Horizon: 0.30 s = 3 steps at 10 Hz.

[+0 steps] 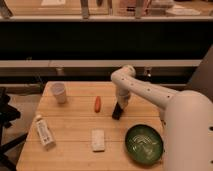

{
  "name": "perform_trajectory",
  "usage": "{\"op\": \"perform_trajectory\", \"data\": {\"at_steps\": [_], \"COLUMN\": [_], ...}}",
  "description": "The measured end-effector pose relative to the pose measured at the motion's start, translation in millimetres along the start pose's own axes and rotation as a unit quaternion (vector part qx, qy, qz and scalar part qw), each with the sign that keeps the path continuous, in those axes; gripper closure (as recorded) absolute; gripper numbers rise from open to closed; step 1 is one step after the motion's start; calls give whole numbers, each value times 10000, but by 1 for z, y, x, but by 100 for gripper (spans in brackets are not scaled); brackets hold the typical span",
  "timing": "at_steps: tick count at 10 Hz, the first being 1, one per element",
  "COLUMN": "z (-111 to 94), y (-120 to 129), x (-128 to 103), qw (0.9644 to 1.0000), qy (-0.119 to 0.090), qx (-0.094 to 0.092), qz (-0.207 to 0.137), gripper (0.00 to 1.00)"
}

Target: Push the eraser across the table

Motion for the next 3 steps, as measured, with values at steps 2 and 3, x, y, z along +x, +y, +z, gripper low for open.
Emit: {"op": "perform_trajectory", "data": {"at_steps": [2,3], "z": [0,0], "y": [1,1], "x": [-1,-9], "qw": [10000,9999], "qy": [56,104], "qx": [-7,-19], "qz": [-41,-130], "gripper": [100,100]}}
